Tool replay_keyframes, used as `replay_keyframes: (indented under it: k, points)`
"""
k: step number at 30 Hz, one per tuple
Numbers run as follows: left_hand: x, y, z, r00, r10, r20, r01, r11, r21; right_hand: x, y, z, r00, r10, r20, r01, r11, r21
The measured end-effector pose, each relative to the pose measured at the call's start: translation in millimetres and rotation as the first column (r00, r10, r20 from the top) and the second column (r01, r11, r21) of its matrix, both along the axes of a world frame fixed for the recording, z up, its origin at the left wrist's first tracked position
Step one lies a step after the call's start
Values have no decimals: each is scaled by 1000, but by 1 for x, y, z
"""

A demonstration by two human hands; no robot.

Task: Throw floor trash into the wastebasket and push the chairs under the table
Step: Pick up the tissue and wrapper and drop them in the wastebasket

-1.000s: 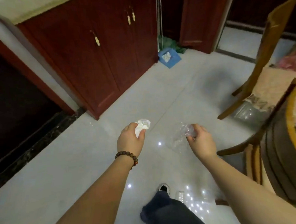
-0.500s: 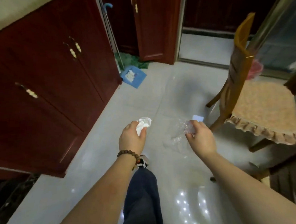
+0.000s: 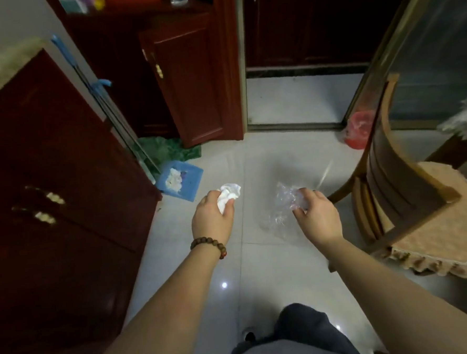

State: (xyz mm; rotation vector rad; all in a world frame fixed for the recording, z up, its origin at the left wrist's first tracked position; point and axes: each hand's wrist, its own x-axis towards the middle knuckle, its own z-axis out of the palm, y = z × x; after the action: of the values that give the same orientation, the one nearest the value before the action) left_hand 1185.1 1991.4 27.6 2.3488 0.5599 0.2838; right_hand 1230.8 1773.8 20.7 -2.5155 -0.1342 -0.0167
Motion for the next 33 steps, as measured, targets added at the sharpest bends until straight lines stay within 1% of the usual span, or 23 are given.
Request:
replay_keyframes:
  k: [5, 8, 12, 16, 22, 25, 29, 33]
  points:
    - [131, 6, -13, 993, -115, 9, 115, 993, -9, 106, 4, -12, 994, -105, -17, 105, 994, -28]
    - [226, 0, -22, 980, -198, 7, 198, 980, 10, 181, -5, -28, 982, -186, -14, 186, 982, -23]
    - [359, -19, -25, 954, -300, 11, 300, 954, 11, 292, -24, -38, 947, -320, -29, 320, 947, 9]
    - [475, -45, -13, 915, -404, -9, 404, 915, 22, 383, -43, -26, 903, -426, -55, 427, 904, 18]
    - [610, -107, -1, 832, -554, -12, 554, 833, -13, 475, -86, -6, 837, -545, -46, 546, 838, 14]
    - [668, -147, -6, 769, -639, -17, 637, 769, -53, 519, -115, -7, 776, -629, -41, 629, 777, -2]
    - [757, -201, -26, 692, -722, -15, 719, 692, -64, 587, -153, -23, 686, -727, -39, 727, 687, -13]
    - [865, -253, -55, 604, -796, -42, 793, 606, -59, 668, -189, -51, 596, -799, -84, 800, 599, -22]
